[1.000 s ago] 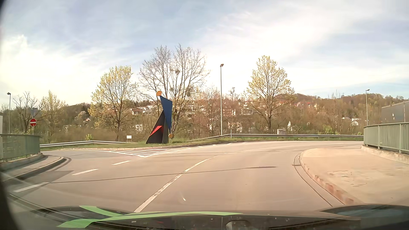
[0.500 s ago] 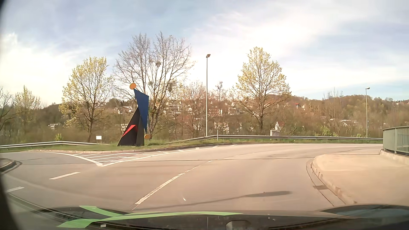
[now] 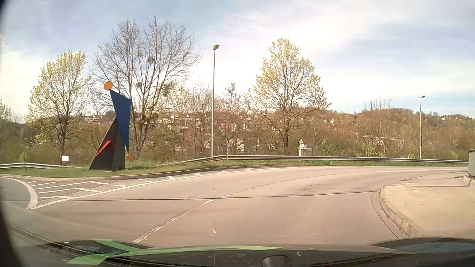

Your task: Follow the waypoints while adhering to traffic rules and regulations

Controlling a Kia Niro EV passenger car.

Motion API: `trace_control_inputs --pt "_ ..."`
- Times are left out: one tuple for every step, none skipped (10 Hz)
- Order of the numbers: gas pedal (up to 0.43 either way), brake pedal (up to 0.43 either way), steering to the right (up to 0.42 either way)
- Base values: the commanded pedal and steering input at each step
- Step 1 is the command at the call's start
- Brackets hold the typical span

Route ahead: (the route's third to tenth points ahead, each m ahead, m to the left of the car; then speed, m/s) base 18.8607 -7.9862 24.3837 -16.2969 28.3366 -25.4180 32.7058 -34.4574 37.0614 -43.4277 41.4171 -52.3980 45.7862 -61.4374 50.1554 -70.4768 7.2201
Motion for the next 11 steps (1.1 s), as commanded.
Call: trace_control_inputs --pt "0.0 0.146 0.129" --pt "0.0 0.152 0.135" --pt "0.0 0.146 0.144" --pt "0.0 0.14 0.151" --pt "0.0 0.128 0.161" --pt "0.0 0.11 0.172" --pt "0.0 0.03 0.179" --pt "0.0 0.0 0.19" --pt "0.0 0.0 0.195" --pt "0.0 0.0 0.195" --pt "0.0 0.0 0.196"
